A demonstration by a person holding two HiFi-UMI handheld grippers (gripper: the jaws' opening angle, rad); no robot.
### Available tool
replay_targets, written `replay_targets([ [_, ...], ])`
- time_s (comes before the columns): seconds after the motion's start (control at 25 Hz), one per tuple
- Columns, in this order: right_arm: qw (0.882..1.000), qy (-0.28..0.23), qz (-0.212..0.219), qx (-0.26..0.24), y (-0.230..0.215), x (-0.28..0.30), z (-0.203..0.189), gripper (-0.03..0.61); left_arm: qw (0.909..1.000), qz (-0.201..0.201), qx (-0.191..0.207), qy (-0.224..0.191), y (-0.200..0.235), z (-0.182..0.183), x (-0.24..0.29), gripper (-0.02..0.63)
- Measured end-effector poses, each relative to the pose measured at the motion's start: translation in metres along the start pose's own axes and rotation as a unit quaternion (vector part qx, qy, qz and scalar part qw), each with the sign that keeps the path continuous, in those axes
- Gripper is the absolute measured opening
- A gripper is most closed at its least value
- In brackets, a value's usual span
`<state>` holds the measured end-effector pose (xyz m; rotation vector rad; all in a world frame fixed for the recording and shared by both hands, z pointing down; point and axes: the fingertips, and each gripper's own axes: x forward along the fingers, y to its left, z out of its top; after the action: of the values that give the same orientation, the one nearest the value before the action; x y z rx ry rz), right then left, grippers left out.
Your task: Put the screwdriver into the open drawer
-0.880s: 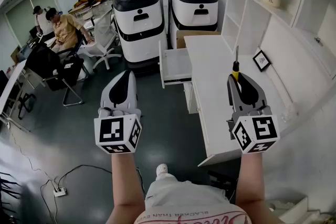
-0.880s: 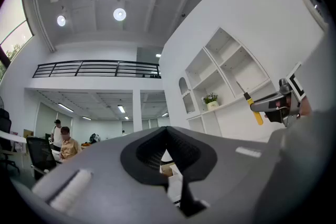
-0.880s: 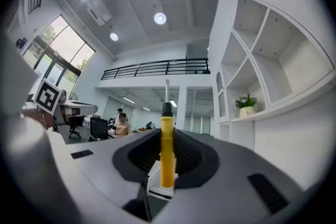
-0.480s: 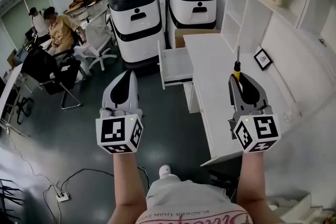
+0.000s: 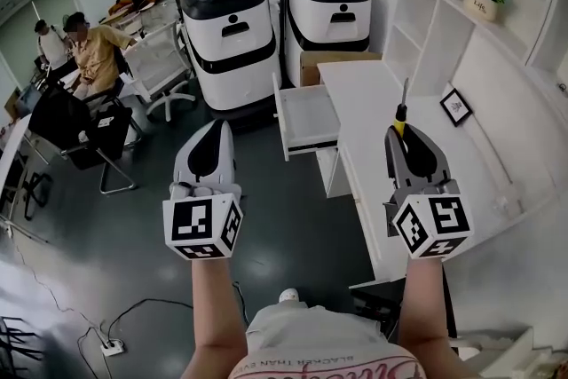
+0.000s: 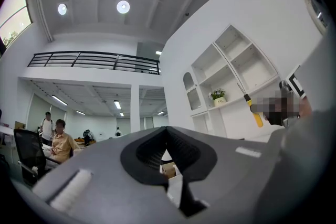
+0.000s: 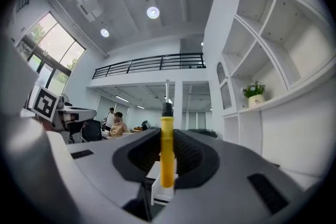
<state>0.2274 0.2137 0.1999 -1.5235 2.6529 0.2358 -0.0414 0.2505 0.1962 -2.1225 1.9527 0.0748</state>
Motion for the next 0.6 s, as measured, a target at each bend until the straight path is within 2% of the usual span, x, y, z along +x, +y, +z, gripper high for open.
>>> replay_targets([
  [0.4,1.0,0.014,-0.003,-0.003,0.057,0.056,-0.014,0.08,0.9998,-0.02,-0.001,0.008,0.063,-0.027,0.019,0.011],
  [0.6,0.999,0.03,-0.007,-0.012,0.071,0.068,-0.022,0.08,0.9994,-0.027,-0.014,0.014,0.075,-0.043,0.025,0.011],
])
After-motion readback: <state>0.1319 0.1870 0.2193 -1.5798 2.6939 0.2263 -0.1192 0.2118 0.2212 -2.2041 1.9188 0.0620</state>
